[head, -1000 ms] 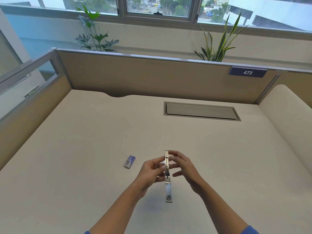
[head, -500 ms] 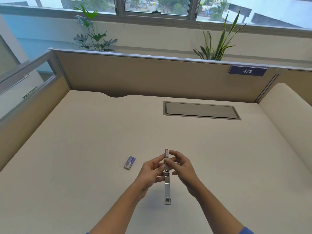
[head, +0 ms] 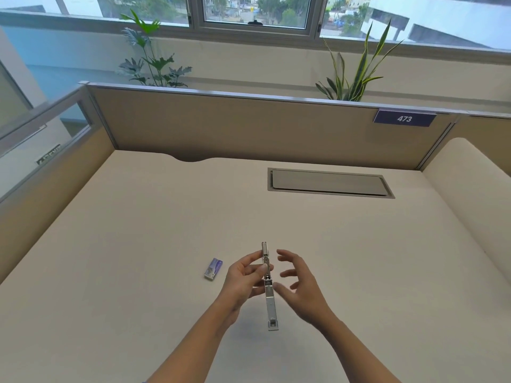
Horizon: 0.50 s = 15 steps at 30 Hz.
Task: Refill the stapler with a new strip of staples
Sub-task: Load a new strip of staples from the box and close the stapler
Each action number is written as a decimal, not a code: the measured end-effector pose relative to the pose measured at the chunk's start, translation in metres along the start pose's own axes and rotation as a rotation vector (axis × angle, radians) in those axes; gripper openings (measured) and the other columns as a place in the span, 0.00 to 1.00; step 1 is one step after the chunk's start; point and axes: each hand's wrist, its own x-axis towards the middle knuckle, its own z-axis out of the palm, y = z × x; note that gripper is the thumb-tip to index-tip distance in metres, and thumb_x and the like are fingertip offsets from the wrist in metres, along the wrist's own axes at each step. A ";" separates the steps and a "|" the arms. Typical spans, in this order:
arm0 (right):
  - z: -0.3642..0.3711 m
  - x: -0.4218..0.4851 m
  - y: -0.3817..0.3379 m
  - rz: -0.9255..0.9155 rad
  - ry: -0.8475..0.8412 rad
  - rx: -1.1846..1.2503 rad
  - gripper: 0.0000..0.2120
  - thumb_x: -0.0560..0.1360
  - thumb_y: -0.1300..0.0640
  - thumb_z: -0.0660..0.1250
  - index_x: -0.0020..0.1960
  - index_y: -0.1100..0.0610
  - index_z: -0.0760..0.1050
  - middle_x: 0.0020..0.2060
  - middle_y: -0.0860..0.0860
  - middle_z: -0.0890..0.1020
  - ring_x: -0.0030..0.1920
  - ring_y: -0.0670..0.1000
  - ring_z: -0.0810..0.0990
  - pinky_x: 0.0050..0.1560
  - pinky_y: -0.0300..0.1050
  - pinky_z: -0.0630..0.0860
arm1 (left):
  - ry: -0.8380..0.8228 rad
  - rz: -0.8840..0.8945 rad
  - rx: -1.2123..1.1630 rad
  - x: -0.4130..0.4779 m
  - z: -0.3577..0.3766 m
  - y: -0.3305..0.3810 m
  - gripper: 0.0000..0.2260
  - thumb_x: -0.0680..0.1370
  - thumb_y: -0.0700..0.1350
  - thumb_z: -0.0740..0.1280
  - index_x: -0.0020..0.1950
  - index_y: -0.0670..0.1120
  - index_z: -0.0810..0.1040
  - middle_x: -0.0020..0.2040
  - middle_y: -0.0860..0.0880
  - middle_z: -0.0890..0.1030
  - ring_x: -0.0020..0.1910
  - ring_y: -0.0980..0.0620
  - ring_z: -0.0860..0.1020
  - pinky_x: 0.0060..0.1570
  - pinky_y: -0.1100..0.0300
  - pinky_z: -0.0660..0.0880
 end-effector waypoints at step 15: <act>0.022 -0.016 0.010 -0.258 0.248 0.055 0.12 0.75 0.62 0.72 0.50 0.44 0.81 0.47 0.43 0.82 0.48 0.48 0.84 0.41 0.39 0.80 | 0.066 0.082 0.061 -0.001 0.008 -0.010 0.11 0.79 0.43 0.67 0.59 0.55 0.78 0.48 0.46 0.85 0.45 0.48 0.85 0.45 0.57 0.82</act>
